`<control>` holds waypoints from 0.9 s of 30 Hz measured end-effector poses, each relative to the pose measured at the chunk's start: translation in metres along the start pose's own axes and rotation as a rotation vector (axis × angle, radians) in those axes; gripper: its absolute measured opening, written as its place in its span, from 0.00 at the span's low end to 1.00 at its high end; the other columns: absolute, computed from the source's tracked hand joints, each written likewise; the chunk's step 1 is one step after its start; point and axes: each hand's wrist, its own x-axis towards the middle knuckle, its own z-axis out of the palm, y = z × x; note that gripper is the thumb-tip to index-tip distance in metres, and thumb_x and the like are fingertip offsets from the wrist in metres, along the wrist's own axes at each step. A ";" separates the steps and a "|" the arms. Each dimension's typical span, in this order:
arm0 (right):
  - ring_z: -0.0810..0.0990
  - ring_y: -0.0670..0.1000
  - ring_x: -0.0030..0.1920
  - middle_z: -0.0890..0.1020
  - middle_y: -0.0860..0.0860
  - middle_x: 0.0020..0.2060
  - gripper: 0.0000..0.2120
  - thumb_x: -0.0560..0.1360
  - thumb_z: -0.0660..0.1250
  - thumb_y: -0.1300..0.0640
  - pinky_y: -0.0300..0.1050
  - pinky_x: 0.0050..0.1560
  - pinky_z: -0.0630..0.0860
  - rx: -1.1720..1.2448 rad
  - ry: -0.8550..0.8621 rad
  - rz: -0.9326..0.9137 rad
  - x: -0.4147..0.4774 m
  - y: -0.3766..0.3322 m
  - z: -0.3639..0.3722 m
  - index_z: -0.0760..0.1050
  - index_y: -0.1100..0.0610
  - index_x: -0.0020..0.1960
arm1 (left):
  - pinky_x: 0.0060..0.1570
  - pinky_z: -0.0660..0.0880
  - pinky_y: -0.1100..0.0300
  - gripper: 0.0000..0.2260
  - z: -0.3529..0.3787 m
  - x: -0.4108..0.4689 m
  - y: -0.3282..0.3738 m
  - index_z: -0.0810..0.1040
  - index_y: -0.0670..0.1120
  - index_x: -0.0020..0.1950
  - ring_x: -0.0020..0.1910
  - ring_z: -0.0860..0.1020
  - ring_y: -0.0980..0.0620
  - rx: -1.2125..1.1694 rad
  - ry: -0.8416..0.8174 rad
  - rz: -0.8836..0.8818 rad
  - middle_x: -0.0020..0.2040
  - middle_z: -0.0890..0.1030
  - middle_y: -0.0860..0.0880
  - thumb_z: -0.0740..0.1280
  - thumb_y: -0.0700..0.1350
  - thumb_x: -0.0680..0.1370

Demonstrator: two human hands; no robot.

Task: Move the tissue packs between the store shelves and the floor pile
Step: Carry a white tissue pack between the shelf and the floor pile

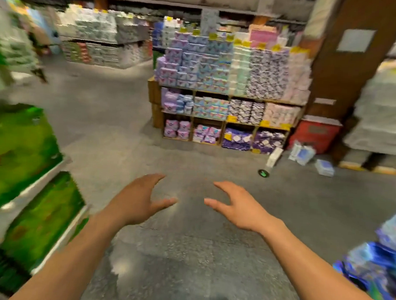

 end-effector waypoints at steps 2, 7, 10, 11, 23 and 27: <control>0.63 0.49 0.77 0.65 0.49 0.78 0.50 0.66 0.54 0.21 0.46 0.77 0.61 0.048 0.033 0.109 0.013 0.041 -0.006 0.62 0.50 0.79 | 0.72 0.61 0.58 0.51 0.015 0.055 0.014 0.60 0.53 0.80 0.75 0.65 0.52 -0.016 -0.010 0.094 0.78 0.65 0.52 0.53 0.82 0.64; 0.64 0.49 0.77 0.66 0.48 0.77 0.44 0.71 0.60 0.27 0.46 0.76 0.61 0.139 0.150 0.377 0.045 0.122 -0.040 0.63 0.51 0.79 | 0.71 0.62 0.59 0.50 0.031 0.185 0.053 0.61 0.53 0.79 0.75 0.66 0.51 -0.045 -0.127 0.275 0.78 0.66 0.51 0.54 0.80 0.64; 0.64 0.48 0.77 0.66 0.47 0.78 0.46 0.69 0.60 0.26 0.46 0.76 0.61 0.192 0.259 0.493 0.065 0.164 -0.060 0.62 0.51 0.79 | 0.71 0.64 0.57 0.59 0.042 0.262 0.075 0.61 0.53 0.79 0.74 0.68 0.50 -0.014 -0.183 0.368 0.77 0.67 0.50 0.44 0.86 0.56; 0.63 0.48 0.77 0.66 0.47 0.78 0.47 0.68 0.59 0.25 0.46 0.76 0.61 0.216 0.293 0.535 0.068 0.177 -0.063 0.62 0.50 0.79 | 0.71 0.64 0.57 0.60 0.049 0.285 0.083 0.61 0.53 0.79 0.74 0.67 0.50 -0.008 -0.203 0.393 0.77 0.67 0.50 0.43 0.87 0.55; 0.58 0.49 0.79 0.60 0.45 0.80 0.52 0.65 0.63 0.22 0.51 0.78 0.59 0.355 0.331 0.717 0.116 0.391 -0.130 0.56 0.47 0.81 | 0.73 0.64 0.55 0.48 0.160 0.520 0.244 0.57 0.56 0.80 0.75 0.66 0.50 0.065 -0.417 0.627 0.78 0.66 0.50 0.58 0.79 0.66; 0.54 0.50 0.80 0.57 0.47 0.81 0.58 0.60 0.60 0.18 0.52 0.79 0.56 0.323 0.307 0.726 0.148 0.474 -0.202 0.55 0.47 0.82 | 0.72 0.65 0.54 0.58 0.172 0.600 0.301 0.59 0.52 0.80 0.74 0.67 0.48 0.059 -0.352 0.605 0.77 0.67 0.48 0.48 0.86 0.58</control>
